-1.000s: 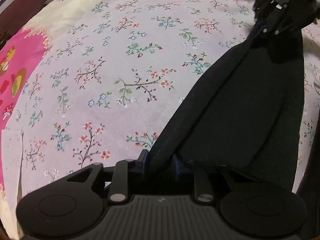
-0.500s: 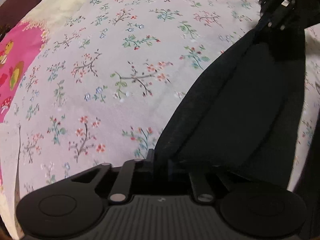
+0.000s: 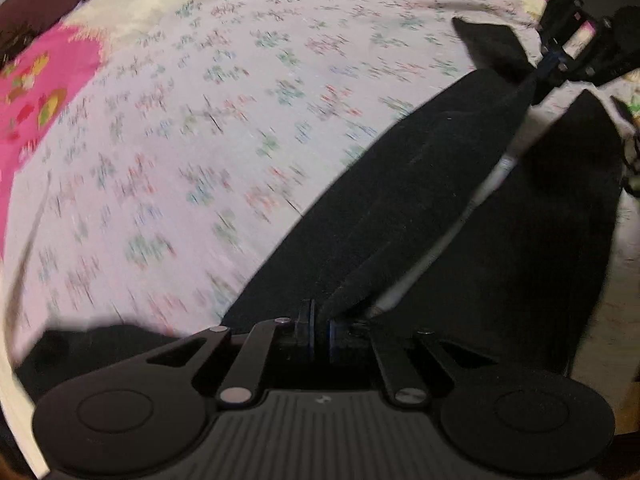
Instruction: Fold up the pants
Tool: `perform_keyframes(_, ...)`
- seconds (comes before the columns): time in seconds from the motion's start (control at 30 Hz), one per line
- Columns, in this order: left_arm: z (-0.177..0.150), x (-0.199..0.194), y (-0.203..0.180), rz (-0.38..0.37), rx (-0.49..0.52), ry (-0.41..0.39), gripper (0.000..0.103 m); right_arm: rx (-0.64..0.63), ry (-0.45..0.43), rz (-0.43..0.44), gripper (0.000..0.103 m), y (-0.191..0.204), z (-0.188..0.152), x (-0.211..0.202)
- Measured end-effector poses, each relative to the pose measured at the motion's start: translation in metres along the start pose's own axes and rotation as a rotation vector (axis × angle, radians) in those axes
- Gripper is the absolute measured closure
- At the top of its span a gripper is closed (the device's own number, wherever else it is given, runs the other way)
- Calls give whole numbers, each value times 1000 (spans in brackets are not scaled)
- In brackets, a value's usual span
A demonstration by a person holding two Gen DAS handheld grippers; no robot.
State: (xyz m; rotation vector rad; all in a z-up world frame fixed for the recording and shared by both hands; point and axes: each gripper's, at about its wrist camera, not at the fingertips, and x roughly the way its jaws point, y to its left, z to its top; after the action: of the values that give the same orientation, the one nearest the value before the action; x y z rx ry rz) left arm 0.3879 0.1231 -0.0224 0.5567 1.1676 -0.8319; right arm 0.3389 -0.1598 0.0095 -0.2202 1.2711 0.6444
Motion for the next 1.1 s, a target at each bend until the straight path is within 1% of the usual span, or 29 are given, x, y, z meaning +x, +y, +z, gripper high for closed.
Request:
perform_keyframes(0.17, -38, -10, -37, -31, -43, 34, 87, 34, 83, 94, 103, 30, -35, 1)
perform_keyframes(0.3, -63, -8, -56, -52, -86, 69, 87, 95, 107, 136, 103, 41, -57, 12)
perform_keyframes(0.37, -71, -6, -63, -55, -104, 74, 87, 89, 102, 129, 103, 50, -65, 14)
perform_keyframes(0.47, -80, -6, -71, -55, -124, 70, 87, 117, 99, 136, 103, 56, -73, 18)
perform_keyframes(0.6, -88, -11, -76, -47, -146, 66, 87, 144, 94, 160, 103, 66, -87, 8)
perform_keyframes(0.7, -95, -13, -81, -43, -157, 65, 87, 140, 101, 172, 103, 72, -93, 6)
perform_keyframes(0.77, -95, -11, -85, -28, -141, 73, 87, 123, 109, 169, 103, 74, -97, 8)
perform_keyframes(0.93, -106, 6, -101, 0, -112, 88, 87, 107, 128, 143, 103, 78, -108, 36)
perform_keyframes(1.03, -111, 13, -102, 15, -142, 73, 87, 73, 120, 126, 103, 85, -116, 47)
perform_keyframes(1.1, -109, 15, -106, 36, -148, 61, 86, 76, 103, 120, 103, 84, -120, 49)
